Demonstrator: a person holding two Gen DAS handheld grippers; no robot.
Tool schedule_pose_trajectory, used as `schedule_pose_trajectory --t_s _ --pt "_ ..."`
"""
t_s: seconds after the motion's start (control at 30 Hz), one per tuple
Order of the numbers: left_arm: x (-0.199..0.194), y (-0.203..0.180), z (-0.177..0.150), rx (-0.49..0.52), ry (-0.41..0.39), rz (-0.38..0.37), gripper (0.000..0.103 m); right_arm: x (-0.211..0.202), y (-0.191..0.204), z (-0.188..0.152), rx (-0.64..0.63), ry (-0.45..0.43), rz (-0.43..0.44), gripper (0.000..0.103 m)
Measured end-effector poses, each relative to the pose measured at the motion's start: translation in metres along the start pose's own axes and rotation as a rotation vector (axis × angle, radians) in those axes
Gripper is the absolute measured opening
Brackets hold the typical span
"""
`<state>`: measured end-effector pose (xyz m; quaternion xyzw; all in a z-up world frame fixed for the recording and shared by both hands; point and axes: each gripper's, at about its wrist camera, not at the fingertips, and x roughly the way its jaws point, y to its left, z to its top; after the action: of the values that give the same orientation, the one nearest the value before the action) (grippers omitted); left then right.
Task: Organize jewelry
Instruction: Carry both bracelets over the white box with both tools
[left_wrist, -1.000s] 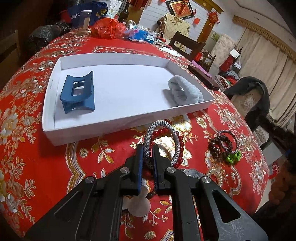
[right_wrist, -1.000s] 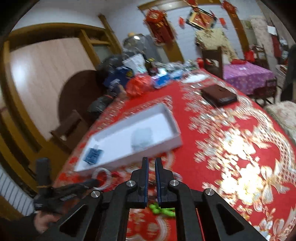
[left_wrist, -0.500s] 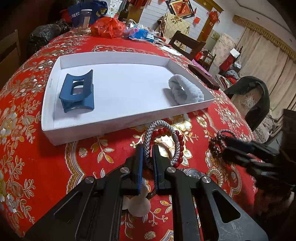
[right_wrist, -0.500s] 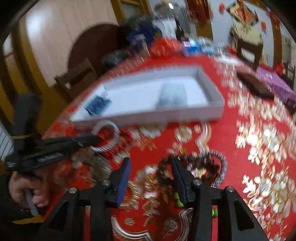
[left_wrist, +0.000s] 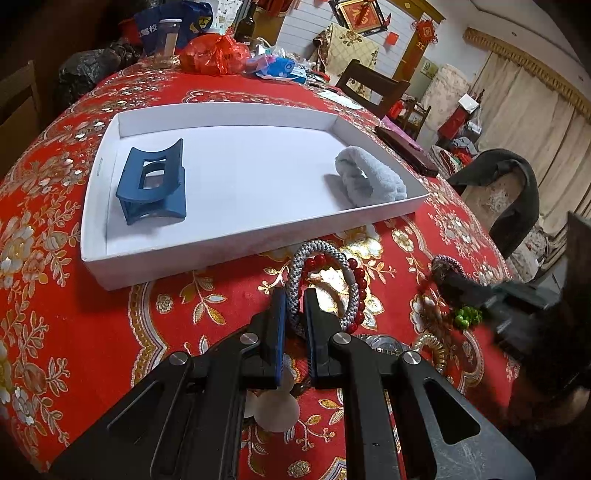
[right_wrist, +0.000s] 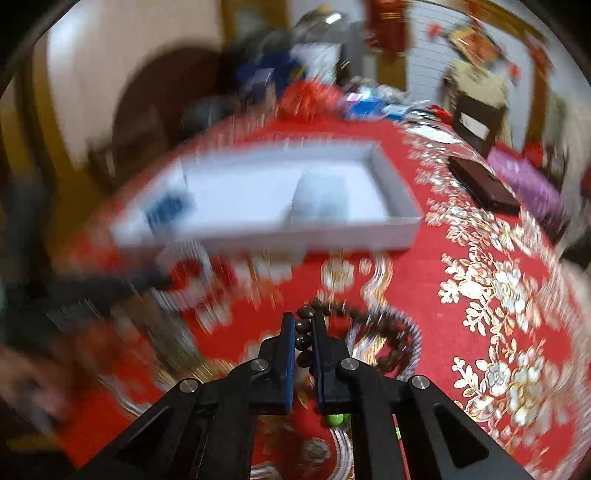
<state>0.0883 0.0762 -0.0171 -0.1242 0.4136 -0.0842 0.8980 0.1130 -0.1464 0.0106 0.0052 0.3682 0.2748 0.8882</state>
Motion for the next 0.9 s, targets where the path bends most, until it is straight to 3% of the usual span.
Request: schedule_pose_trajectory --t_s 0.13,0.23,0.7,0.8,0.9 --pt "-0.006 -0.001 0.000 0.006 -0.032 -0.014 0.008 -0.043 -0.032 0.014 0.191 -0.179 0.133 0.008" --pt "-0.009 -0.007 0.001 0.031 -0.043 -0.011 0.008 -0.053 -0.045 0.019 0.255 -0.229 0.192 0.008" --pt "-0.052 -0.008 0.034 0.025 -0.113 -0.044 0.007 -0.063 -0.037 0.016 0.237 -0.207 0.141 0.008" --pt "-0.046 0.001 0.034 0.024 -0.082 -0.029 0.008 -0.066 -0.030 0.019 0.223 -0.209 0.138 0.008" --pt "-0.031 0.007 0.027 0.038 -0.033 0.006 0.021 -0.066 -0.022 0.019 0.200 -0.209 0.147 0.008"
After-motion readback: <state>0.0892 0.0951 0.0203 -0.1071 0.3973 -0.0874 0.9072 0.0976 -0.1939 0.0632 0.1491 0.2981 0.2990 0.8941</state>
